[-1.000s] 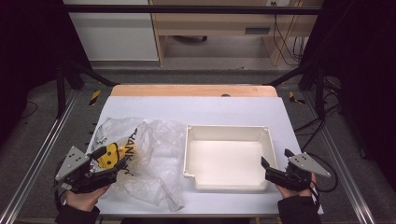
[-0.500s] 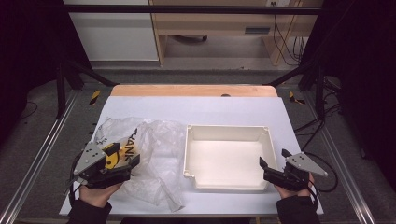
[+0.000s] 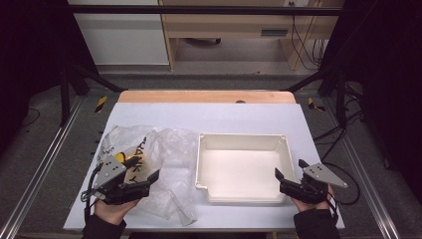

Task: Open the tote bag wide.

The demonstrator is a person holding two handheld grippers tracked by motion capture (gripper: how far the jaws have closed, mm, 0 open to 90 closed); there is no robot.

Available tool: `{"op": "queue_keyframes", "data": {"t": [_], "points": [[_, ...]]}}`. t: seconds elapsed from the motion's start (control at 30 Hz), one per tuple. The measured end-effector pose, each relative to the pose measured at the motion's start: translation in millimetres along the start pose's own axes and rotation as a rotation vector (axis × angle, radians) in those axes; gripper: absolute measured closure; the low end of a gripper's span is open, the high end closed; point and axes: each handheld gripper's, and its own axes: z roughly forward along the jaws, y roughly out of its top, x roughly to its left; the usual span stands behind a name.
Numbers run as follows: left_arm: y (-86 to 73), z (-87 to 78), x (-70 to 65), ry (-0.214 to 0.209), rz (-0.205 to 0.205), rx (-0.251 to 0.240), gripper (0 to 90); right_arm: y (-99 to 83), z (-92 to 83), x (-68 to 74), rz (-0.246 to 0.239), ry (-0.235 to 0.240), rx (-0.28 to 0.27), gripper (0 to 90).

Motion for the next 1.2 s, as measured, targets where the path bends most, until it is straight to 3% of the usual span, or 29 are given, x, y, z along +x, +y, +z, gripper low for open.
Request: {"op": "queue_keyframes", "data": {"t": [0.33, 0.6, 1.03, 1.2], "points": [[-7.6, 11.3, -11.8, -0.004, 0.031, 0.049, 18.3, -1.5, 0.8, 0.3, 0.001, 0.009, 0.009, 15.9], [-15.0, 20.7, -9.4, -0.003, 0.024, 0.093, 20.9, -0.3, 1.2, 5.1, -0.002, 0.025, 0.003, 16.3], [-18.1, 23.4, -8.3, -0.013, 0.042, 0.128, 46.4, 10.6, 0.5, 35.7, -0.018, 0.108, -0.026, 16.8], [-18.7, 24.1, -7.8, -0.015, 0.038, 0.136, 57.4, 18.1, 0.2, 53.1, -0.008, 0.176, -0.028, 11.9]]}}
